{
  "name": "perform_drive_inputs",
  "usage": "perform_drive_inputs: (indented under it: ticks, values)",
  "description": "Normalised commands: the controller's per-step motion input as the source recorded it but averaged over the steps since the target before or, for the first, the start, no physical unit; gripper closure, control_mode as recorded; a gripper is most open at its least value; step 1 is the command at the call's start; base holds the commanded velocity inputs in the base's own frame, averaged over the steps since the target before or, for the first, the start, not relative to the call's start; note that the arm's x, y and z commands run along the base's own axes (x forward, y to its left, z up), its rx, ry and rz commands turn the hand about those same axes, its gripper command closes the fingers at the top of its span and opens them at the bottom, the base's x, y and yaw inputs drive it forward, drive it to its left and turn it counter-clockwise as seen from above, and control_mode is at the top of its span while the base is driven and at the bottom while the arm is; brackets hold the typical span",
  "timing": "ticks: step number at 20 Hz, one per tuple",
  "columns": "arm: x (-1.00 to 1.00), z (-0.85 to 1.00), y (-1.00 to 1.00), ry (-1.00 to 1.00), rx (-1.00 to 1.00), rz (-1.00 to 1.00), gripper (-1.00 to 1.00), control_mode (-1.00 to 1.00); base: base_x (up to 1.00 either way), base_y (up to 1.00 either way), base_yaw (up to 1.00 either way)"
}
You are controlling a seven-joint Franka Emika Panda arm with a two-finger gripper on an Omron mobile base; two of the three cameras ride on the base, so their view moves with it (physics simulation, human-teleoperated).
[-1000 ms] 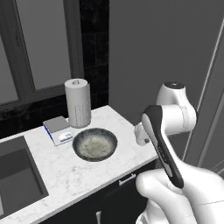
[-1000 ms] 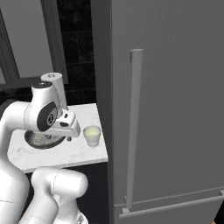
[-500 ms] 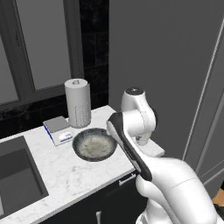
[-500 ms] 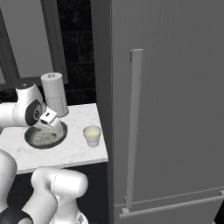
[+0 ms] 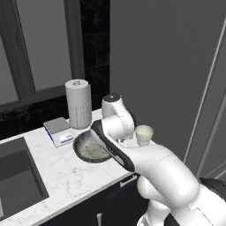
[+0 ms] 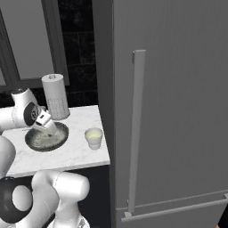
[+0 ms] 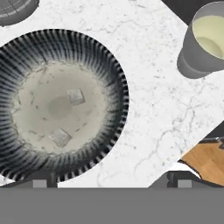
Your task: Grab a lemon wedge from the fridge and one ice cube from the ice bowl, and put them in the glass of lemonade.
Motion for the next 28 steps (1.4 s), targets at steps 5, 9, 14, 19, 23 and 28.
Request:
perform_drive_inputs:
  ticks: [5, 9, 14, 19, 23, 28]
  values:
    - [0.53, -0.29, 0.00, -0.04, -0.01, -0.03, -1.00, -1.00, 0.00, 0.00, 0.00]
    - [0.50, -0.31, 0.00, -0.02, 0.00, -0.03, -1.00, -1.00, 0.00, 0.00, 0.00]
    - [0.14, -0.26, 0.06, 0.03, 0.00, -0.01, -1.00, -1.00, 0.00, 0.00, 0.00]
    - [0.03, -0.24, 0.27, 0.09, 0.00, 0.00, -1.00, -1.00, 0.00, 0.00, 0.00]
    - [0.23, -0.33, 0.28, 0.08, -0.05, 0.00, -1.00, -1.00, 0.00, 0.00, 0.00]
    - [0.36, -0.27, 0.13, 0.05, -0.11, 0.00, -1.00, -1.00, 0.00, 0.00, 0.00]
